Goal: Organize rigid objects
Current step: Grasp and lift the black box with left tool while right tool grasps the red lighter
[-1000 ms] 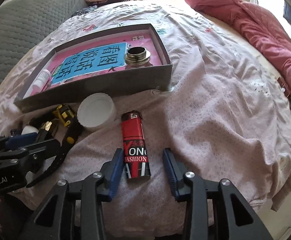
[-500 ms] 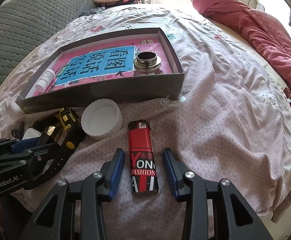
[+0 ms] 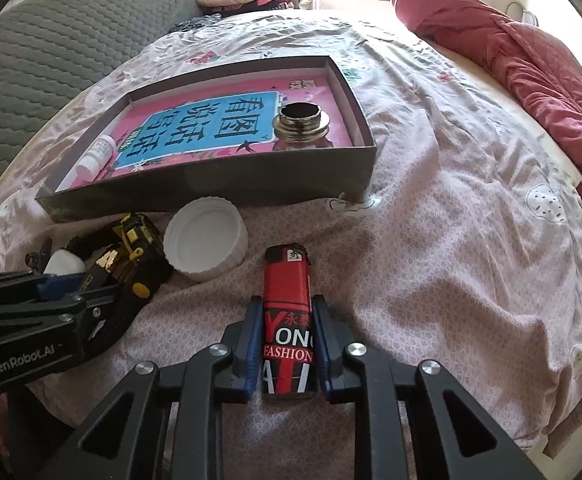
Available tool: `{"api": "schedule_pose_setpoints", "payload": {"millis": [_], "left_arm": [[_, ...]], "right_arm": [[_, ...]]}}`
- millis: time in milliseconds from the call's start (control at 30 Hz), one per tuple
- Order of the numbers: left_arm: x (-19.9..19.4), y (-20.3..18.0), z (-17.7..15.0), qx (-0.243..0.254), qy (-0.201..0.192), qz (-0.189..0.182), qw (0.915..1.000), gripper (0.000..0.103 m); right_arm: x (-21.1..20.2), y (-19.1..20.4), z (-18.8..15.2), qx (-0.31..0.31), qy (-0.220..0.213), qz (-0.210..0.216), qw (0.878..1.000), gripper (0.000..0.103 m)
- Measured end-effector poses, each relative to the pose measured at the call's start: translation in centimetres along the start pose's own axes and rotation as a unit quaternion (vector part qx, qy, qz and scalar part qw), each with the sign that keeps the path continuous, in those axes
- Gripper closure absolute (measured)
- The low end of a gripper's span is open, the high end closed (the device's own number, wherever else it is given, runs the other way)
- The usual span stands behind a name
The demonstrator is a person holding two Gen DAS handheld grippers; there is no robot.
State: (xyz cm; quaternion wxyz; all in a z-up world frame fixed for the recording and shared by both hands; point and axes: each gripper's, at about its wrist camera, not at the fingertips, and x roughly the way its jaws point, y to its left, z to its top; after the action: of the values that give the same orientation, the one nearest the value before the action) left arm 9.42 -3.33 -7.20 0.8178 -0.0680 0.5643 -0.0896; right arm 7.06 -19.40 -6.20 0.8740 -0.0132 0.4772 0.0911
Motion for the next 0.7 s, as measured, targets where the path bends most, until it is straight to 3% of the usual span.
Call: {"api": "schedule_pose_setpoints", "payload": {"millis": [100,400,700], "left_arm": [[-0.2,0.4,0.0,-0.008,-0.007,0.003,0.9999,0.081],[-1.5,0.9,-0.2,-0.019,-0.019,-0.014,0.9995,0.081],[-3.3,0.7,-0.6,-0.012,-0.036,-0.018,0.9991,0.081]], "right_arm": [[-0.4,-0.7,-0.2,0.014,-0.006,0.020,1.000,0.080],[-2.2,-1.7,-0.2,0.036,-0.043,0.054,0.997,0.080],[-3.3,-1.2,-0.1,0.023,-0.069,0.061,0.996,0.080]]}}
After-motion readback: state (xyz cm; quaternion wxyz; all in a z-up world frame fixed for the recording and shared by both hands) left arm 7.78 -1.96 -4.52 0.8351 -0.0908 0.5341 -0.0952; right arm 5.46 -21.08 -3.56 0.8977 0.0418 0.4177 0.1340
